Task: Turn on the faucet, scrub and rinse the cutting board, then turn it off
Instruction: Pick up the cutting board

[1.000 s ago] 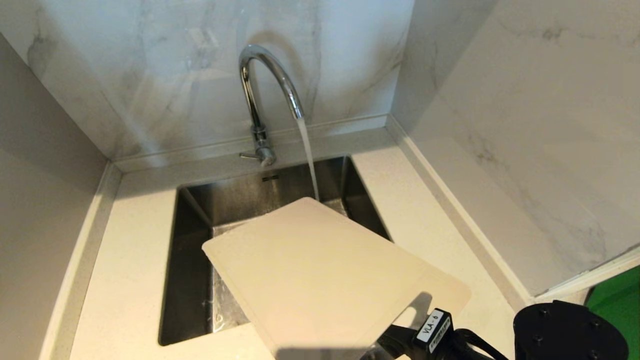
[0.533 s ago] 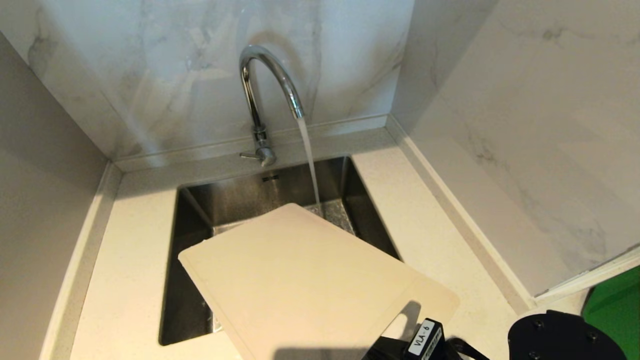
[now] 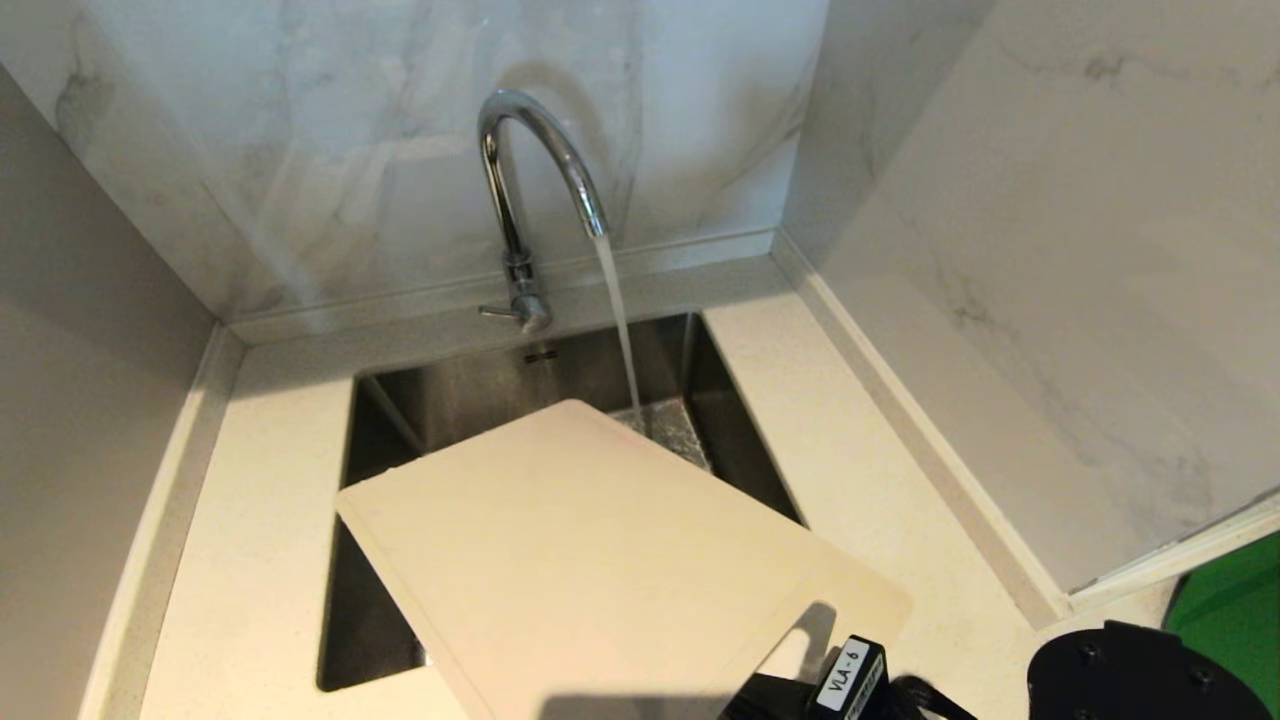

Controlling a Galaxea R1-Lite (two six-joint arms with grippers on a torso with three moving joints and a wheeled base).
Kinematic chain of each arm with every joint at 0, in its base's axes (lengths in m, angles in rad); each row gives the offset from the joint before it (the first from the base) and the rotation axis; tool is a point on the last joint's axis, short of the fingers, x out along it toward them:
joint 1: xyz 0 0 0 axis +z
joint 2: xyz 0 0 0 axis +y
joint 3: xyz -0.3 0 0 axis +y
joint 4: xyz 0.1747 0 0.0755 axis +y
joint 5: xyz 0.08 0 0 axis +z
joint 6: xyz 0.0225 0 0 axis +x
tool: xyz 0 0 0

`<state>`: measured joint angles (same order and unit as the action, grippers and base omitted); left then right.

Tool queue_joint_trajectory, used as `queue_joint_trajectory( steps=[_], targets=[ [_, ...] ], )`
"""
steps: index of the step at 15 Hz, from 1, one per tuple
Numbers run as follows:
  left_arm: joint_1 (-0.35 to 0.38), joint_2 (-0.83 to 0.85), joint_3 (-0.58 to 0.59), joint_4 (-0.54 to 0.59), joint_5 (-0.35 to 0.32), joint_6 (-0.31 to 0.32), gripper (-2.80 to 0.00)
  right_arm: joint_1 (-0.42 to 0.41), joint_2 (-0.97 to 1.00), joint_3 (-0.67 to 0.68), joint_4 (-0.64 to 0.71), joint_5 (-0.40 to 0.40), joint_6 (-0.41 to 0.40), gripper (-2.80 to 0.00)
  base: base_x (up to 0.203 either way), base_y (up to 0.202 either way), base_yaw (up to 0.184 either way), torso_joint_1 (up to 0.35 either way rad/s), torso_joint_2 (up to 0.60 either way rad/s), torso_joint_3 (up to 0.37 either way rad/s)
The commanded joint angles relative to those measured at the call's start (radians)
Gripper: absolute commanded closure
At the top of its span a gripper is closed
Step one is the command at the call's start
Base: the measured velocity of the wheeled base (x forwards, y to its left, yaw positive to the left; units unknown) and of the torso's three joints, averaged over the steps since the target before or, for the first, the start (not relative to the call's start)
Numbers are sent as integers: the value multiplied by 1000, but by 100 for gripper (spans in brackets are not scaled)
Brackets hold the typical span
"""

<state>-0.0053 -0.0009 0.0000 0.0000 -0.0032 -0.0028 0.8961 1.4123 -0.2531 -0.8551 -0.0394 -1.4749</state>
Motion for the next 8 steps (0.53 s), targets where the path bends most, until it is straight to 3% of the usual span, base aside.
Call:
queue_joint_trajectory(
  steps=[1,8],
  targets=[
    [-1,-1,2,0,0,0,0,16,-1,-3,-6,2,39,0,0,0,0,0,0,0],
    [0,-1,2,0,1,0,0,58,-1,-6,-68,3,72,0,0,0,0,0,0,0]
  ],
)
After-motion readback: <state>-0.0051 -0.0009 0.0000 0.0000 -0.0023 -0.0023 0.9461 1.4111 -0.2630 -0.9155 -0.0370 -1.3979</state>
